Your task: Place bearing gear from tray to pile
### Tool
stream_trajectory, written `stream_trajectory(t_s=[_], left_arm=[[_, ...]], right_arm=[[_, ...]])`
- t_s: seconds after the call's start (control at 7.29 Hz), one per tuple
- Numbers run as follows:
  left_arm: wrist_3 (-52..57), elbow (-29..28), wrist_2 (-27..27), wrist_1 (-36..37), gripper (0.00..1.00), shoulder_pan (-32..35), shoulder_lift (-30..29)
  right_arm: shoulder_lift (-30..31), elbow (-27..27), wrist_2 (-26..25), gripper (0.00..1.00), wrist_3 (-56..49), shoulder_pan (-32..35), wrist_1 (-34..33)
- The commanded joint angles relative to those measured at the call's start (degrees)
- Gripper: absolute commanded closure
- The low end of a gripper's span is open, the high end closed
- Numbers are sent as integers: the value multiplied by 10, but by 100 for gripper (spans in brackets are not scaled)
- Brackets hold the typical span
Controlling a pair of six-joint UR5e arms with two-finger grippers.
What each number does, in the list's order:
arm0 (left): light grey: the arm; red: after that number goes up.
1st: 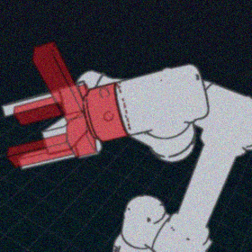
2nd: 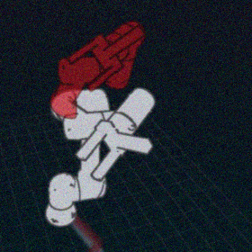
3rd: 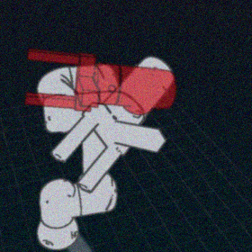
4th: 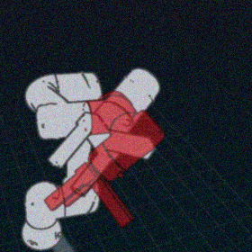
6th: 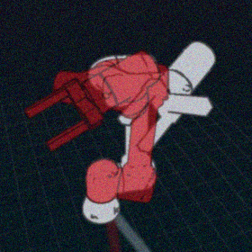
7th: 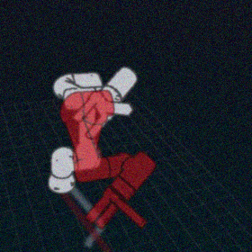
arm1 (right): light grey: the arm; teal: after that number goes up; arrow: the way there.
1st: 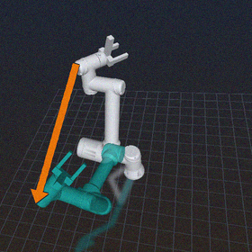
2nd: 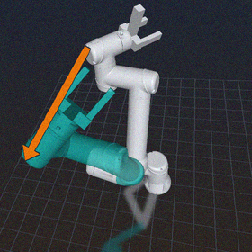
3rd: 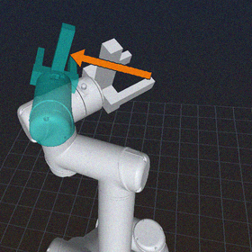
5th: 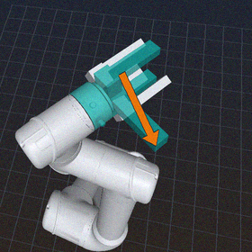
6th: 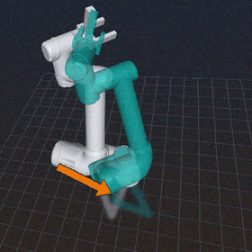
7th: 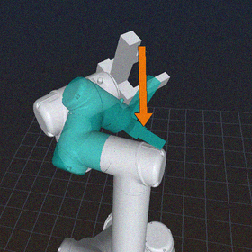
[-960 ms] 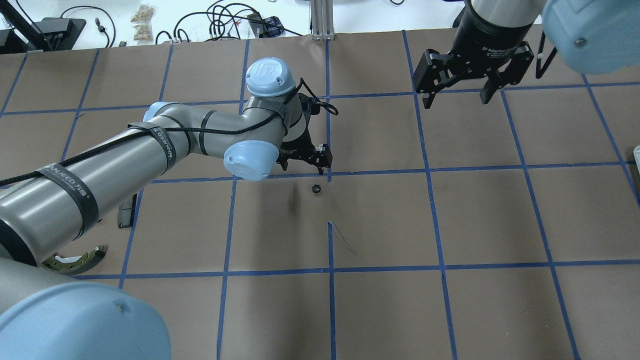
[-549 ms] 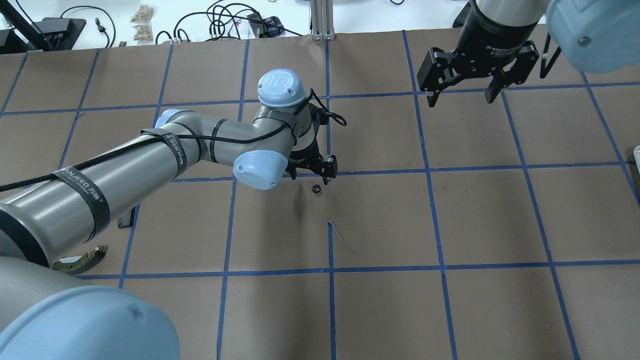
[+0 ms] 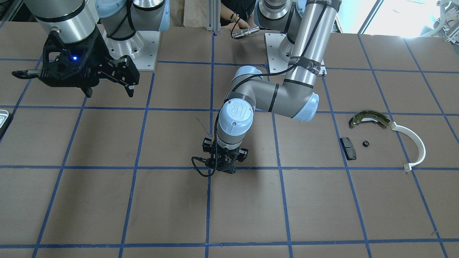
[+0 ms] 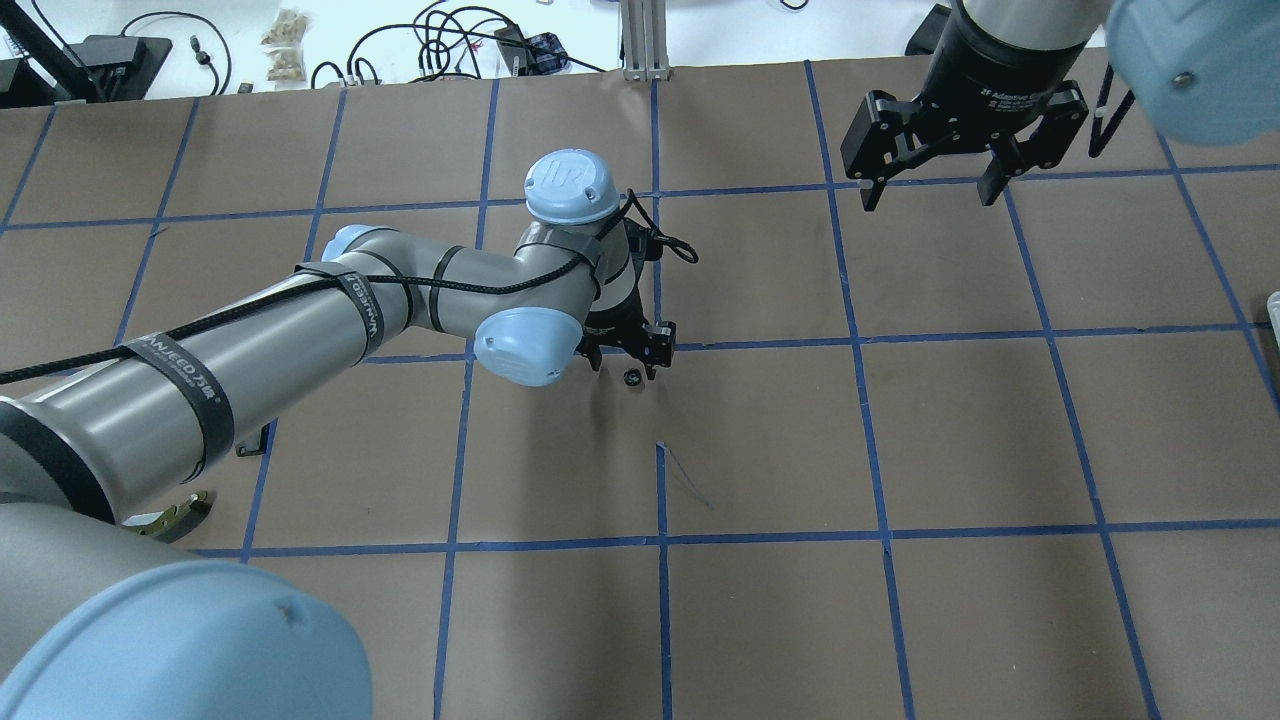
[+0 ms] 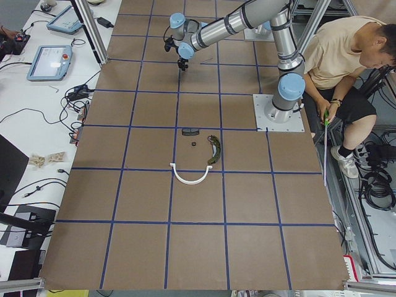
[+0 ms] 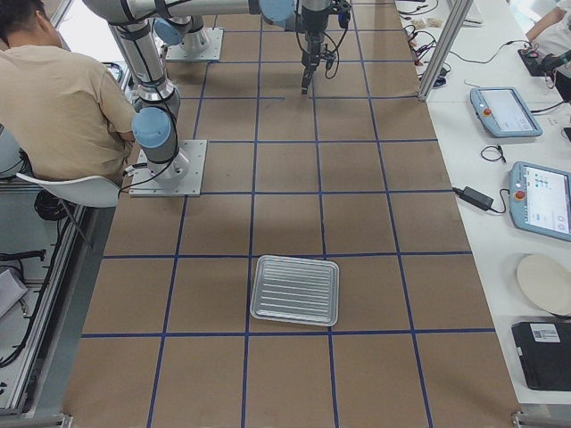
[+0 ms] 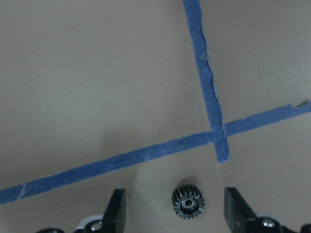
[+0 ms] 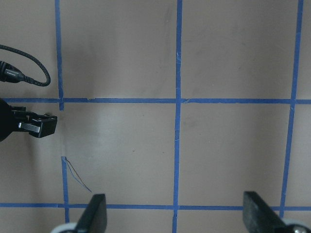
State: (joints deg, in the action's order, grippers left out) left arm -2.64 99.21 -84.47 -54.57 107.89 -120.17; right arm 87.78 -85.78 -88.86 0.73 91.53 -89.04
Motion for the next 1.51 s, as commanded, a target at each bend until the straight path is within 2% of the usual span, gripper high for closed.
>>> stream_trajectory(t_s=[0.0,0.14,0.55,0.96,1.23,1.37], left_arm=[[6,0,2,0,77,0,-3],[6,0,1,1,100,0,-3],[43,-13,-3,-18,100,-27,22],[173,-36,-10,-82,100,-159,60],[288,-53,-24,-147,100,-304,73],[352,-53,-25,-150,100,-372,78]], right_arm=[[0,0,0,0,2,-1,4],[0,0,0,0,2,-1,4],[0,0,0,0,1,-1,6],[0,0,0,0,0,-1,6],[0,0,0,0,-1,-1,6],[0,0,0,0,-1,-1,7]])
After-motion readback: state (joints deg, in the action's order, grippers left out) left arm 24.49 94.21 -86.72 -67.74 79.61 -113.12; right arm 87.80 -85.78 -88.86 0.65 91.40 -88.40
